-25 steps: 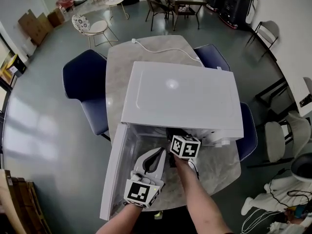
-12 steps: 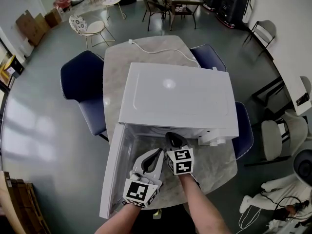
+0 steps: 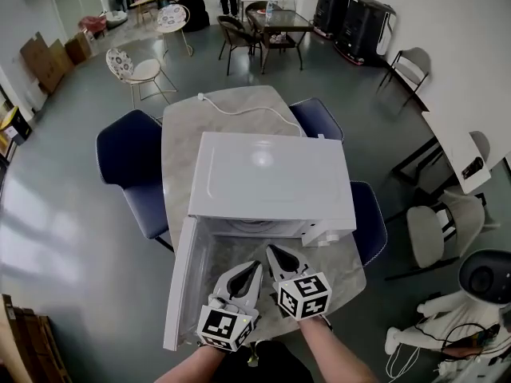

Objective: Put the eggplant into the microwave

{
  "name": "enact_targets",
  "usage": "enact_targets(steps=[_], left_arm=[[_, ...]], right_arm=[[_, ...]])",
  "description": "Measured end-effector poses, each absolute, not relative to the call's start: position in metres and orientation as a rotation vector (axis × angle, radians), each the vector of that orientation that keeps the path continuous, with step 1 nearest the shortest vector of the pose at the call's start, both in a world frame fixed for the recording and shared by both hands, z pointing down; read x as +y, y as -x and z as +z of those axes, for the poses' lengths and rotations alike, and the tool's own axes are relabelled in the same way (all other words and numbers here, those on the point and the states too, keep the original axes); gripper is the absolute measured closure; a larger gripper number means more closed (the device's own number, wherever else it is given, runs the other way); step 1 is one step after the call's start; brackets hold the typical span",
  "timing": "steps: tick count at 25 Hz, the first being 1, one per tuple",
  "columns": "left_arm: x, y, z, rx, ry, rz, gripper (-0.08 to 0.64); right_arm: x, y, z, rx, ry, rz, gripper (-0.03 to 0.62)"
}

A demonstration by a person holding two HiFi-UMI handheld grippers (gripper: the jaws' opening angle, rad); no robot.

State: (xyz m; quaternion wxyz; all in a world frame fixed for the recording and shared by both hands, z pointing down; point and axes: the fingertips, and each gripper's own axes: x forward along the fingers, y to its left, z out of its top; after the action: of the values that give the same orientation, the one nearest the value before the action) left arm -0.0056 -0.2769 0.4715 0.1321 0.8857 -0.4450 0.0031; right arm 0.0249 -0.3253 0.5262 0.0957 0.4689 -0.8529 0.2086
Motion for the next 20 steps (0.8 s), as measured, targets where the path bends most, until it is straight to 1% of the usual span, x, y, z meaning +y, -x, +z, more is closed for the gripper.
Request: enact_targets(steps=[11,20], left_arm=[[-0.244,-0.012,0.383,-1.263,-2.676,-0.087,0.552],[-0.233,-0.004,0.327,-1.290,-2.755,-0.185,0.554]], right_arm=[[-0.284,-0.038,0.406,-2.665,-1.388,0.507,0.591],[-0.271,-0.040,0.344,-2.738,-1.441,0.409,0.591]])
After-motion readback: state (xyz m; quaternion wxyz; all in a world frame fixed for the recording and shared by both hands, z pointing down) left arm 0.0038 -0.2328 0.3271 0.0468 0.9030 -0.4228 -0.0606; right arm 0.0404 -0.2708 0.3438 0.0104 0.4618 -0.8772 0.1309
